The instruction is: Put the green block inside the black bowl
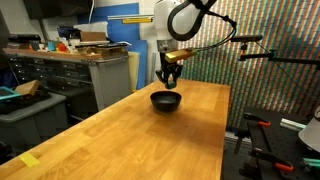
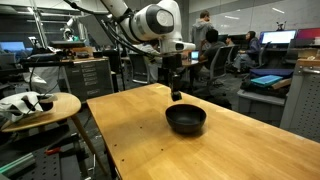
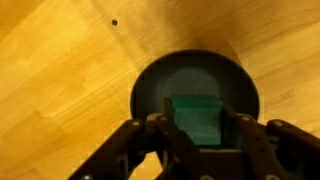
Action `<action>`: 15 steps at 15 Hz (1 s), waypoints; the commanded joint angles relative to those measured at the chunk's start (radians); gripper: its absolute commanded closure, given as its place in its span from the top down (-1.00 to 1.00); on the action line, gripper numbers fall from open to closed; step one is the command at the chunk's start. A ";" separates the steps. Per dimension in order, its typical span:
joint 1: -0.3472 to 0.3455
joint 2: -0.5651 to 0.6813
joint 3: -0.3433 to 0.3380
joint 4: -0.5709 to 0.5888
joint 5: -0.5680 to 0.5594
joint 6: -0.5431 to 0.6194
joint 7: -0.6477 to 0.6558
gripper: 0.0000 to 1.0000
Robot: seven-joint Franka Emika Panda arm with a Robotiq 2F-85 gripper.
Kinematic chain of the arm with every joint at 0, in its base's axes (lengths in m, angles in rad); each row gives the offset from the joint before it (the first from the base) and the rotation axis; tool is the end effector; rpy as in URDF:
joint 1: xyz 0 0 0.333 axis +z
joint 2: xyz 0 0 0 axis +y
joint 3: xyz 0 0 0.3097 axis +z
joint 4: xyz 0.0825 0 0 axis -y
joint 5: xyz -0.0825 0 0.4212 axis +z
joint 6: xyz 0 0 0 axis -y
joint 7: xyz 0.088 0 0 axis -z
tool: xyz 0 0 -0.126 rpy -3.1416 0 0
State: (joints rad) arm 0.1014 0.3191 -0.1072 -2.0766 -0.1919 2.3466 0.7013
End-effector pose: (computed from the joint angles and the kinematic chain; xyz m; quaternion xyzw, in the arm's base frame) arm 0.6042 -0.0095 0.2193 0.9568 -0.2775 0.0054 0.0869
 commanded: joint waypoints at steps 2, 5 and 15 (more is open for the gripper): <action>-0.015 0.110 -0.011 0.083 0.009 0.063 0.015 -0.58; -0.006 0.186 -0.029 0.131 0.006 0.104 0.033 -0.58; 0.010 0.318 -0.039 0.224 0.057 0.125 0.034 0.41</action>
State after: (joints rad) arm 0.0898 0.6206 -0.1248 -1.8855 -0.1613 2.4807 0.7324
